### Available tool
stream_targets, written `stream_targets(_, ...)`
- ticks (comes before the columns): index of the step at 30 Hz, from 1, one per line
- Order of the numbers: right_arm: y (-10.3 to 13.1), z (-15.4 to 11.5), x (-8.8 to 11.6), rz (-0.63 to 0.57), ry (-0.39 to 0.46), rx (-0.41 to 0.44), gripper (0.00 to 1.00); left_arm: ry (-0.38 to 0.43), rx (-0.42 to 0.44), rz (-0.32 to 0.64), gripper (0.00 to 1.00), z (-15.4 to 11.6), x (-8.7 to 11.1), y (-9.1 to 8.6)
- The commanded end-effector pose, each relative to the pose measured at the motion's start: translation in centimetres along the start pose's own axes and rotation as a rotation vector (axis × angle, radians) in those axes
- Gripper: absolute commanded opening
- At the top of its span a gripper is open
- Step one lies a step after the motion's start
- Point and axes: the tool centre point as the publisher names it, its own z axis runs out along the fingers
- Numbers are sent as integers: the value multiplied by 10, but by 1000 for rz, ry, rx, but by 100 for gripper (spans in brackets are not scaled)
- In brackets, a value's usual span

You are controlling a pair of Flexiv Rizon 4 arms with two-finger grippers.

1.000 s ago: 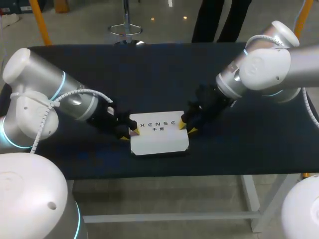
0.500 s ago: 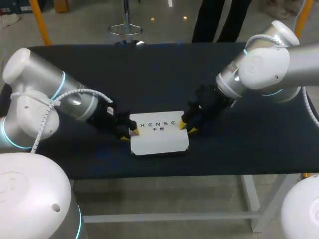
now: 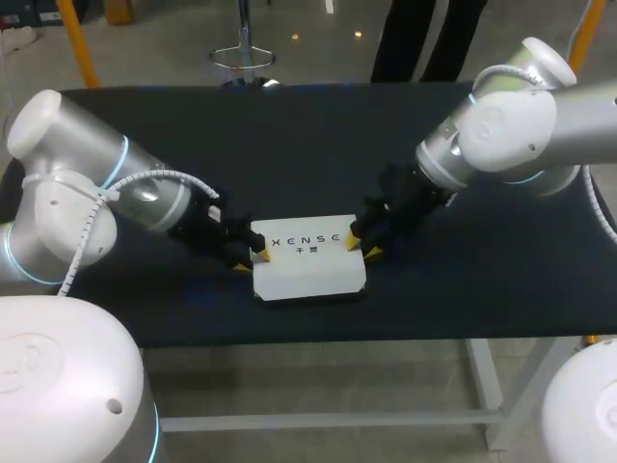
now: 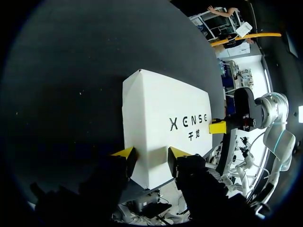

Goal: Assemble the packaging by folding the flat box into shape, placing the metal phone stand inside, and closing the box properly

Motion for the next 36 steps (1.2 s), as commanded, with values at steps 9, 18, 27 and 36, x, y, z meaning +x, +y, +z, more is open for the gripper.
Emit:
stream_targets(9,-3,4,-5,10,13,13,44,1,-7,-13,47,7,-1,-2)
stream_targets(18,-6,5,-7,9,38,5,45,4,-11,-11,46,8,0,-2)
stream_targets(27,-8,5,-7,19,63,-5,45,2,-12,-9,46,9,3,-1)
stream_targets(36,-2,8,2,68,98,8,44,-8,-22,-6,46,9,11,0)
